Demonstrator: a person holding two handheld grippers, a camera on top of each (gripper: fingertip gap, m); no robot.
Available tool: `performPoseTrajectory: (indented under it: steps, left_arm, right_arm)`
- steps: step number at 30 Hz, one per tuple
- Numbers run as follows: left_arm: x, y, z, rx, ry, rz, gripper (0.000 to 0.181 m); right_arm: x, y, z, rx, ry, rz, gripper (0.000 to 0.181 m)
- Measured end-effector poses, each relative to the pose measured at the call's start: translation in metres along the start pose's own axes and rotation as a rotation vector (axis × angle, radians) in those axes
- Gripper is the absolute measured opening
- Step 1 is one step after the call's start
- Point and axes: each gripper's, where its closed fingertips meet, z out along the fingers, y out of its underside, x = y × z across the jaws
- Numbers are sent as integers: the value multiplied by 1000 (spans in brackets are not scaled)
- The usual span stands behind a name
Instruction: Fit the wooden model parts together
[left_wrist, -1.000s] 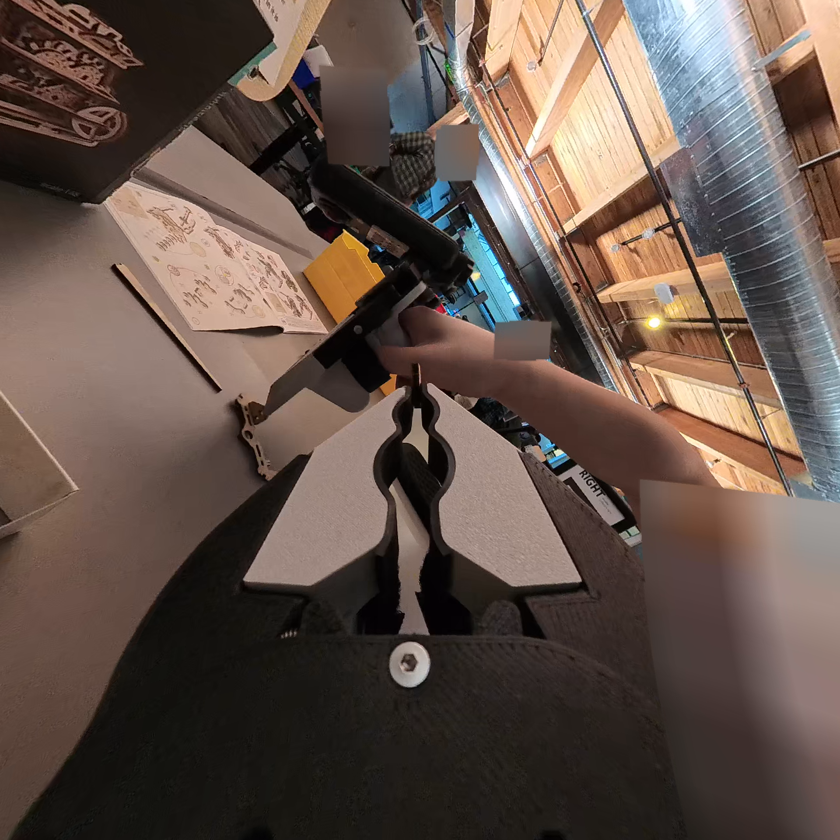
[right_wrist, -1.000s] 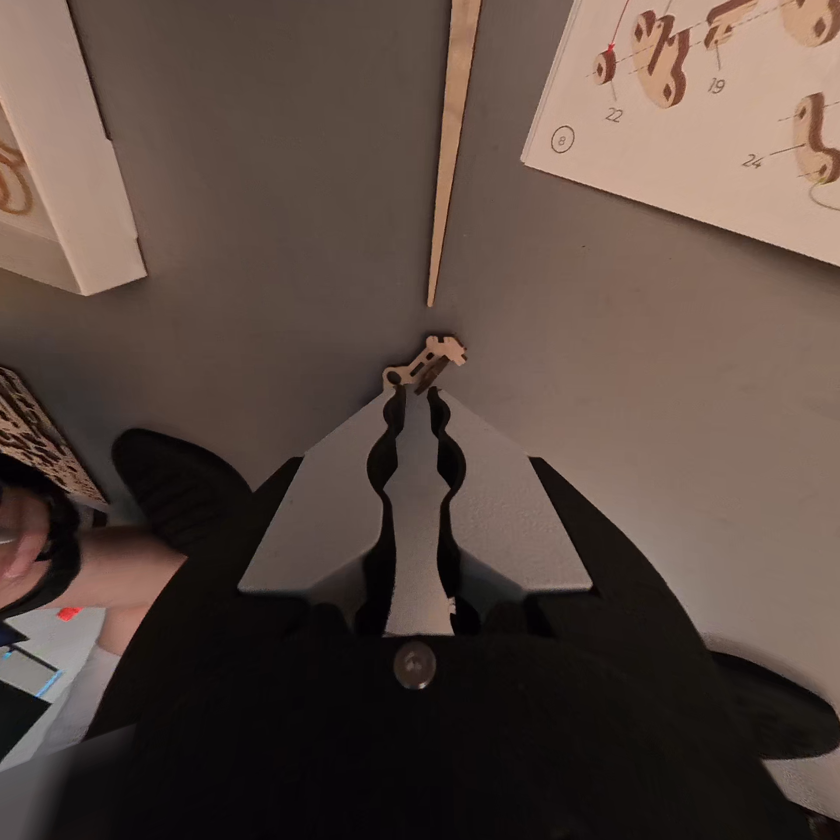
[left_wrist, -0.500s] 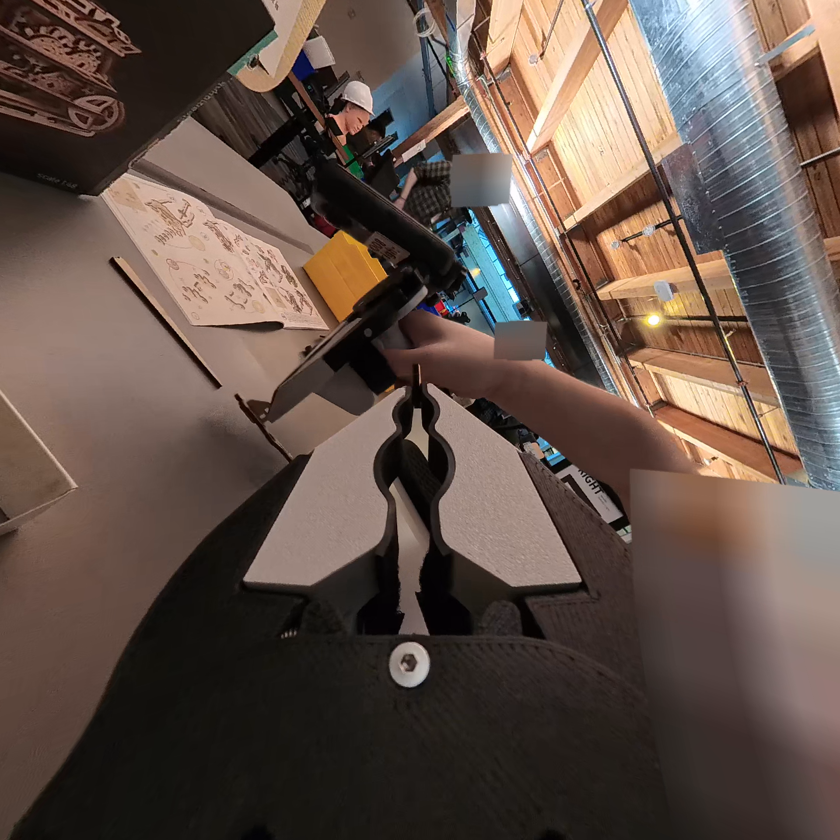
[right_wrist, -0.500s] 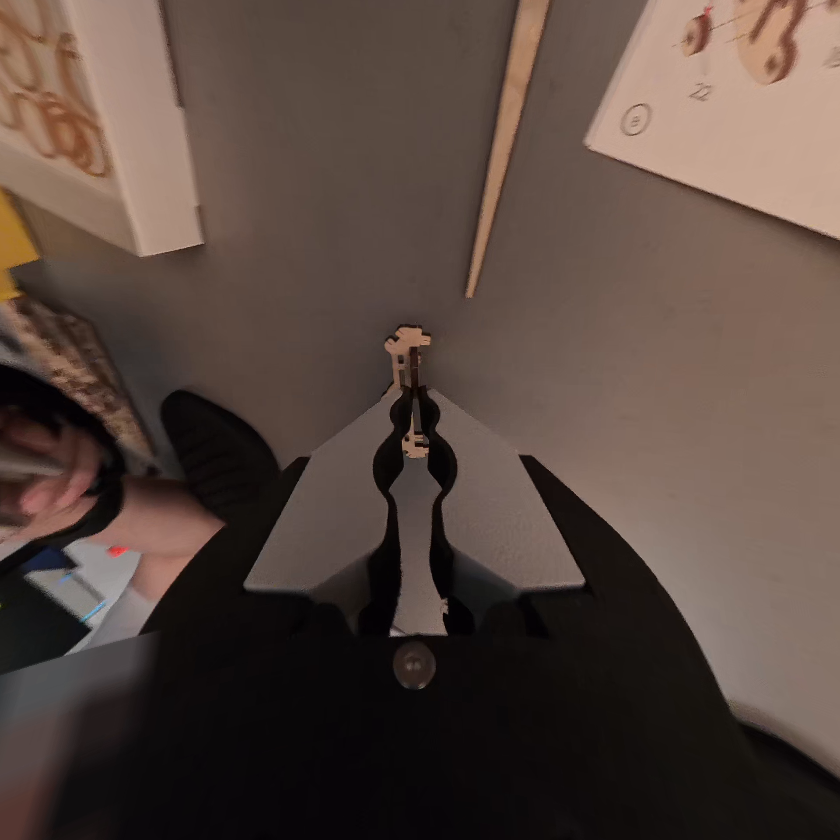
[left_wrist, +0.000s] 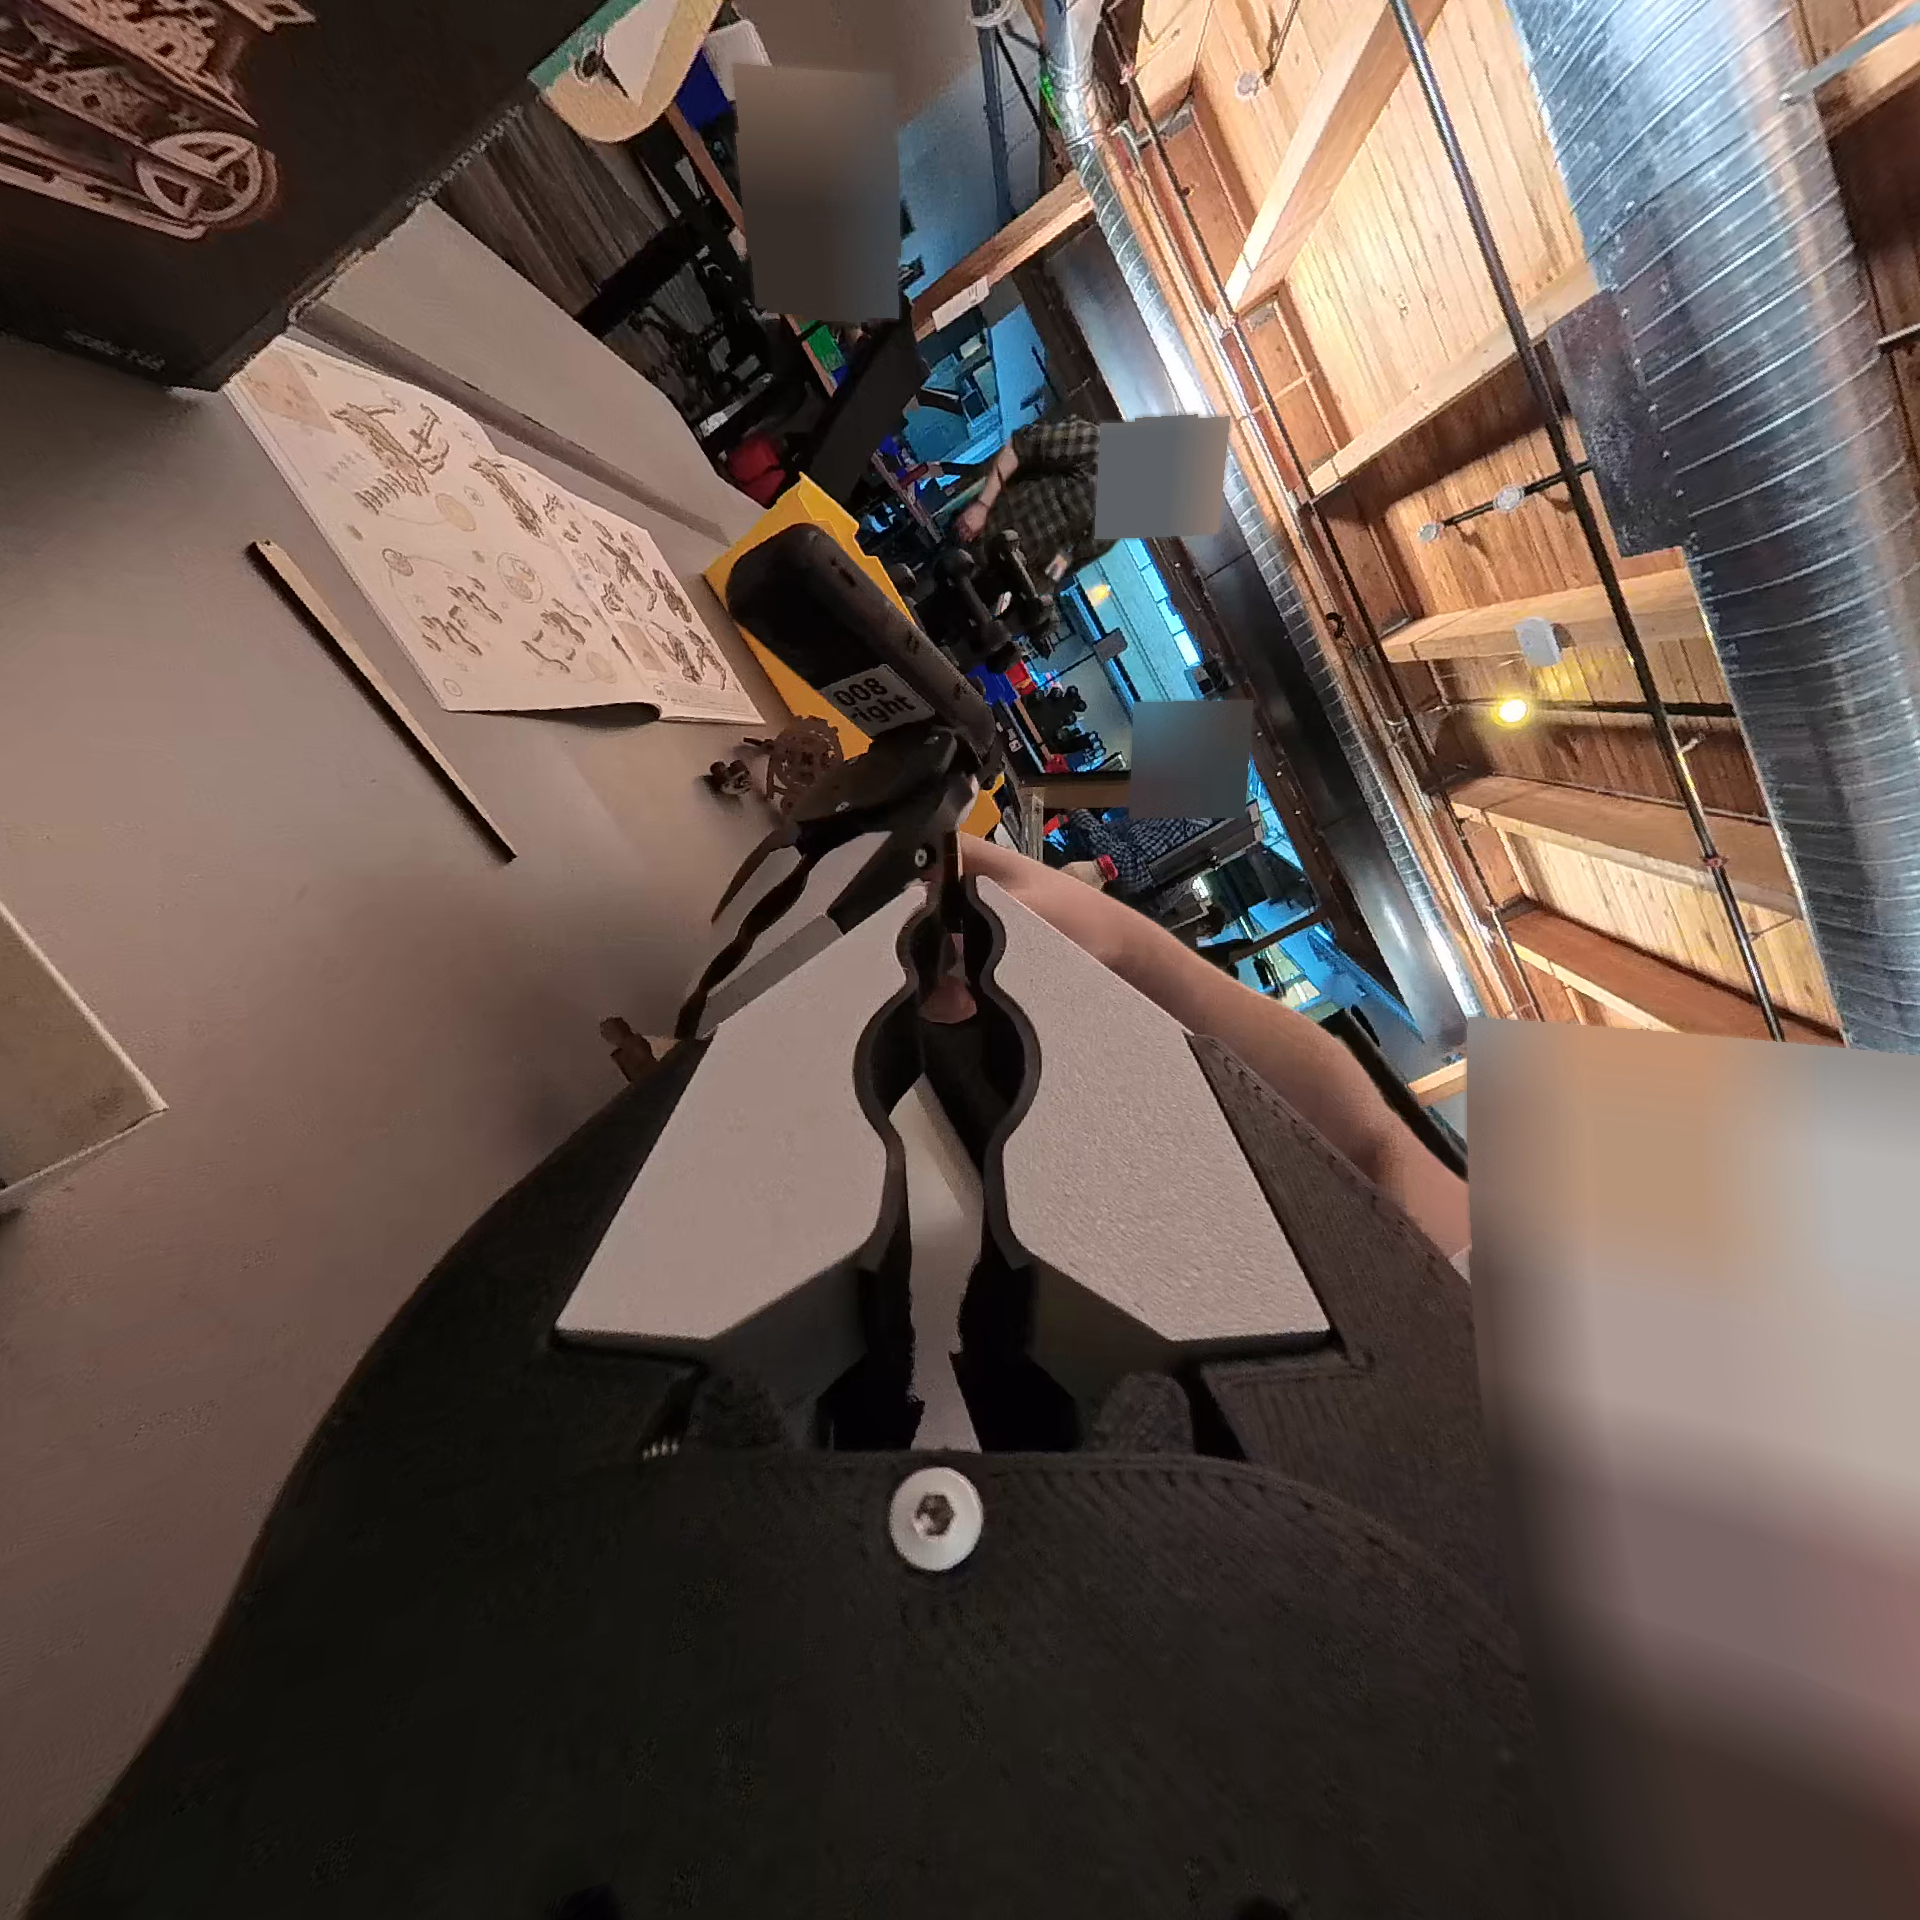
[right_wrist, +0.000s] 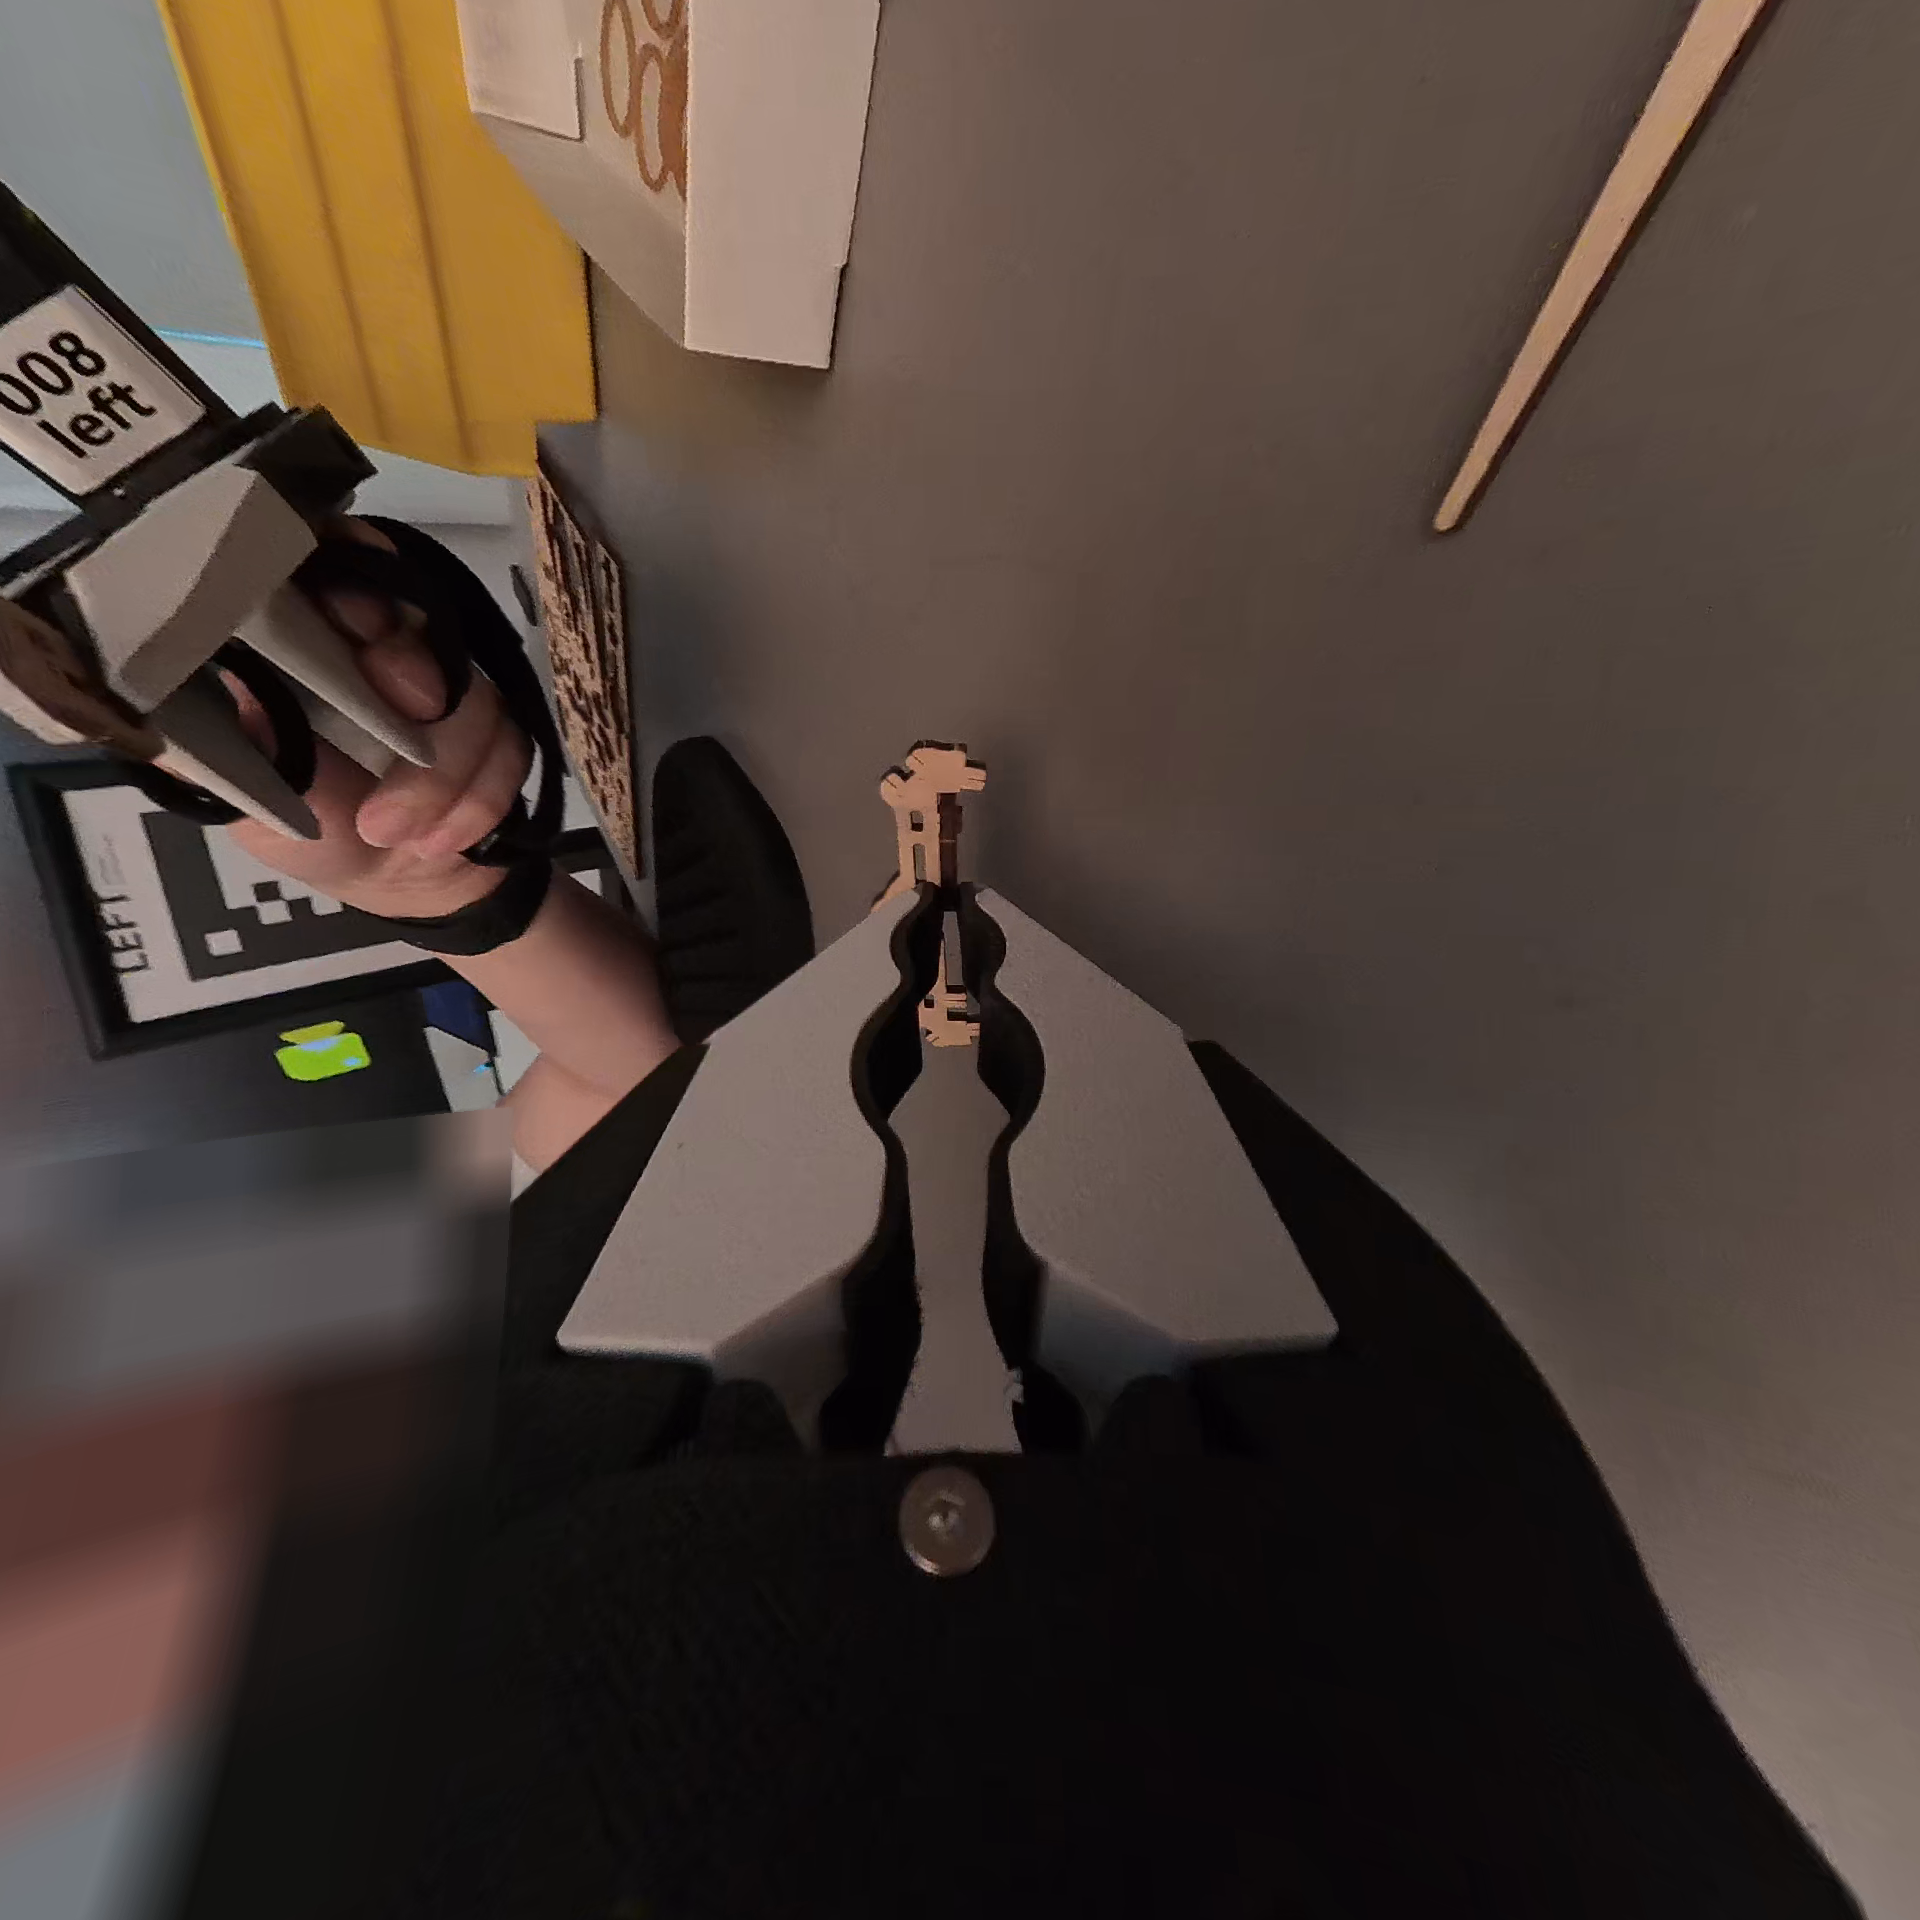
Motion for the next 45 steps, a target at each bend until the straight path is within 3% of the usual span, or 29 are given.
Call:
performPoseTrajectory:
  steps: [8,15,28,34,37,39,41,43,45]
  left_arm:
    - [-3,5,4,-21,-10,-1,0]
    - [-1,11,9,-48,-8,10,0]
    - [3,13,12,-57,2,17,0]
    - [3,13,12,-58,0,21,0]
    - [4,12,12,-52,2,25,0]
    - [6,11,12,-51,5,32,0]
    - [8,10,11,-47,10,39,0]
    - [11,8,10,-37,13,51,0]
    - [14,6,8,-28,14,67,0]
  right_arm:
    - [16,10,6,-58,14,24,8]
    - [23,-1,-10,-9,59,-5,18]
    - [37,-2,-21,7,125,-31,6]
    - [39,6,-28,-62,161,-91,2]
    - [18,-3,-42,9,112,-325,1]
    - [-14,3,-49,61,16,-664,7]
    - [-14,12,-49,71,131,-986,29]
    - [-9,16,-47,60,240,-1170,43]
    - [-39,11,-60,232,219,-1321,22]
